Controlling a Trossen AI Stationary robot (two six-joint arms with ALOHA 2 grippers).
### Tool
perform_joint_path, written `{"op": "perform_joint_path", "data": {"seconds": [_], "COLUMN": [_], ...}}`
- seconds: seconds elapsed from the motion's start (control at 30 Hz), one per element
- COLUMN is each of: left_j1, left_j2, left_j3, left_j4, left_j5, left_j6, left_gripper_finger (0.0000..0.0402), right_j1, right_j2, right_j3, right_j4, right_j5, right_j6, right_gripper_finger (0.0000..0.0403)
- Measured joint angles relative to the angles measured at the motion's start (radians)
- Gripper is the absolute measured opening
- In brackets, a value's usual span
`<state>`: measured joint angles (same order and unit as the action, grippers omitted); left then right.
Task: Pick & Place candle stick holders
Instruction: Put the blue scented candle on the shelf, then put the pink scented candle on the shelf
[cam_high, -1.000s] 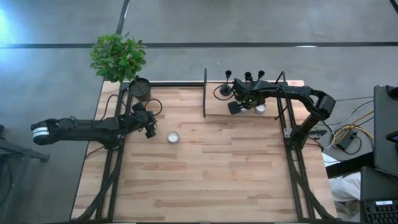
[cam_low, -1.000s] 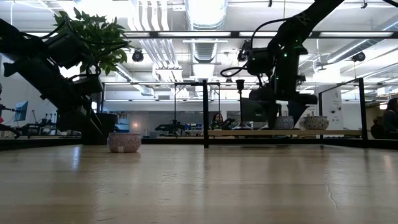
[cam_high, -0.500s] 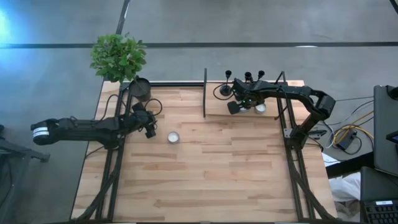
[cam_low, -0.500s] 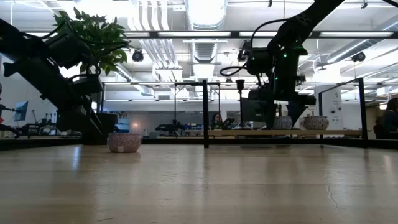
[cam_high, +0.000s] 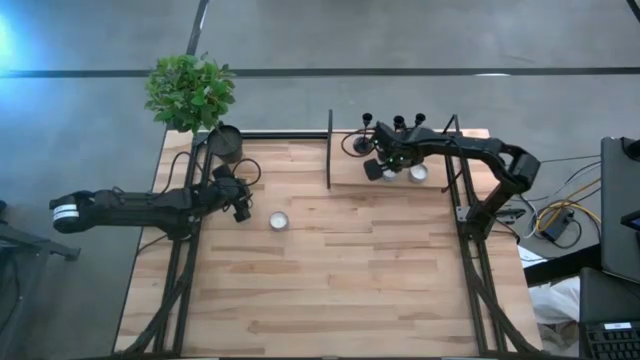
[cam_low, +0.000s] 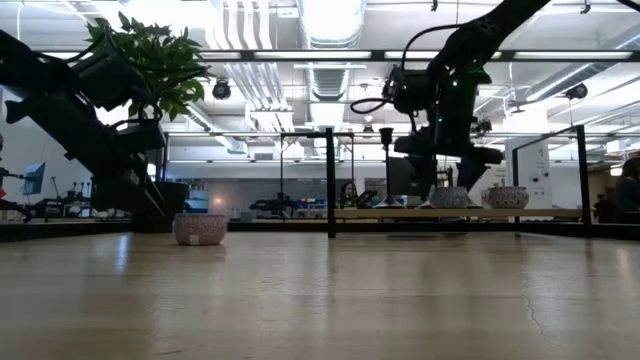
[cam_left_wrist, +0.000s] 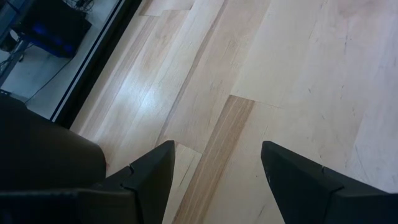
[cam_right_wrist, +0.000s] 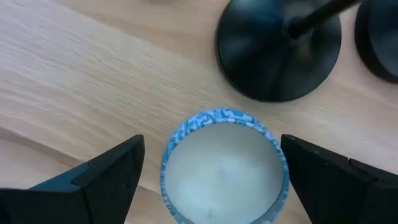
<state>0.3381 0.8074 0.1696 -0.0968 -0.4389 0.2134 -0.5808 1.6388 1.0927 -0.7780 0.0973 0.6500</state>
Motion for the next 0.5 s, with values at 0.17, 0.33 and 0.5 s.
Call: {"op": "perform_joint_path", "data": {"seconds": [0.17, 0.33, 0.5], "left_j1": [0.0, 0.0, 0.0], "left_j2": [0.0, 0.0, 0.0], "left_j3": [0.0, 0.0, 0.0], "left_j4": [0.0, 0.0, 0.0], "left_j5": [0.0, 0.0, 0.0], "left_j6": [0.0, 0.0, 0.0], "left_gripper_finger": [0.0246, 0.0246, 0.0246], "right_j1": [0.0, 0.0, 0.012], "right_j2": [-0.024, -0.065, -0.142], "right_j3": [0.02, 0.039, 0.046], "right_j4": [-0.038, -0.134, -0.183], "right_j5": [0.031, 0.063, 0.063], "right_j6": [-0.003, -0.002, 0.033], "right_gripper_finger": [0.0366, 0.0366, 0.0366]}}
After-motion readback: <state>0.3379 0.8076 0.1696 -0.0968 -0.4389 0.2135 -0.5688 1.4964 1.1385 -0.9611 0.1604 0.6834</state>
